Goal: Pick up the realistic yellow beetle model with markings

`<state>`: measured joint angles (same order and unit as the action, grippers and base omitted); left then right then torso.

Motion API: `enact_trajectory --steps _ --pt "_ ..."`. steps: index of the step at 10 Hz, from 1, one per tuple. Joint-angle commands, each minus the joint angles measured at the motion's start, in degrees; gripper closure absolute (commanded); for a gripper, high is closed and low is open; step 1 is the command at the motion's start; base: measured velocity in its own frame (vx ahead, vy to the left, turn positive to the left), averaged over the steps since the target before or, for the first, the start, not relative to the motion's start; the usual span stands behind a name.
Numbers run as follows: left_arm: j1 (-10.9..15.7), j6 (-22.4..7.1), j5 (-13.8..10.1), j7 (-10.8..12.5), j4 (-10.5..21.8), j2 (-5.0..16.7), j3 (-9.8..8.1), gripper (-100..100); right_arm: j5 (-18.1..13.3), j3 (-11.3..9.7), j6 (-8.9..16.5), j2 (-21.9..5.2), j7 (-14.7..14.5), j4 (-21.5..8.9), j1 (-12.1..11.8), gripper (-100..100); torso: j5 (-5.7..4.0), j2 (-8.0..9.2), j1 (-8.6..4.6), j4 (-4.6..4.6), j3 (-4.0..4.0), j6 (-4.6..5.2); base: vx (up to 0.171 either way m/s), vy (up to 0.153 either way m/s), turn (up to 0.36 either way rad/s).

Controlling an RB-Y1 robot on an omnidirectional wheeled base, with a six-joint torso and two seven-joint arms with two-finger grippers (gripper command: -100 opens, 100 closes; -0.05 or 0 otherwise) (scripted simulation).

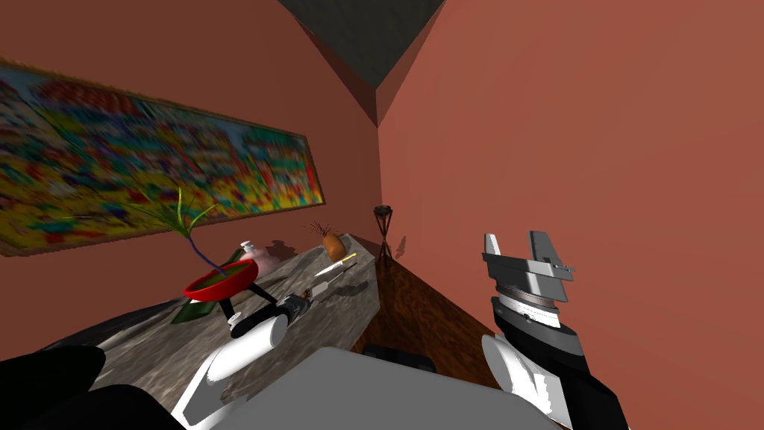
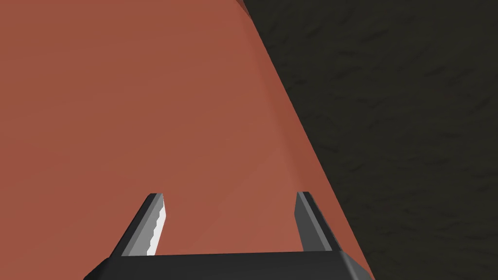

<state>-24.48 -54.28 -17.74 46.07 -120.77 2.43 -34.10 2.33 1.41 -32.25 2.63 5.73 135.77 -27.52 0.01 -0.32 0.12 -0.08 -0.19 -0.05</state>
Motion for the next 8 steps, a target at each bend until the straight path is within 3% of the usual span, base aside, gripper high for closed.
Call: enact_trajectory --steps 1,4,5,6,8 --pt "-1.88 1.55 -1.99 -0.81 0.13 0.54 0.24 -100 0.00 0.00 0.00 0.00 0.00 0.00 0.00 0 0.00 0.00 0.00 0.00 0.00 0.00 0.127 -0.005 0.066" --pt "-5.28 4.13 -5.33 -2.13 0.31 1.33 0.86 -100 0.00 0.00 0.00 0.00 0.00 0.00 0.01 0 -0.01 0.12 -0.03 0.02 0.06 0.01 0.089 -0.007 0.059" --pt "-4.46 3.36 -4.40 -1.73 0.24 1.03 0.73 -100 0.00 0.00 0.00 0.00 0.00 0.00 0.00 0 -0.01 0.09 -0.04 0.02 0.05 0.00 0.048 -0.006 0.017" --pt "-4.64 3.63 -4.58 -1.87 0.24 1.05 0.76 100 0.00 0.00 0.00 0.00 0.00 0.00 0.01 0 -0.01 0.21 -0.04 0.04 0.11 0.03 0.008 -0.002 -0.004" --pt "-4.61 3.58 -4.59 -1.86 0.22 1.02 0.80 100 0.00 0.00 0.00 0.00 0.00 0.00 0.02 0 0.01 0.38 0.06 0.08 0.21 0.01 0.000 0.000 0.000"
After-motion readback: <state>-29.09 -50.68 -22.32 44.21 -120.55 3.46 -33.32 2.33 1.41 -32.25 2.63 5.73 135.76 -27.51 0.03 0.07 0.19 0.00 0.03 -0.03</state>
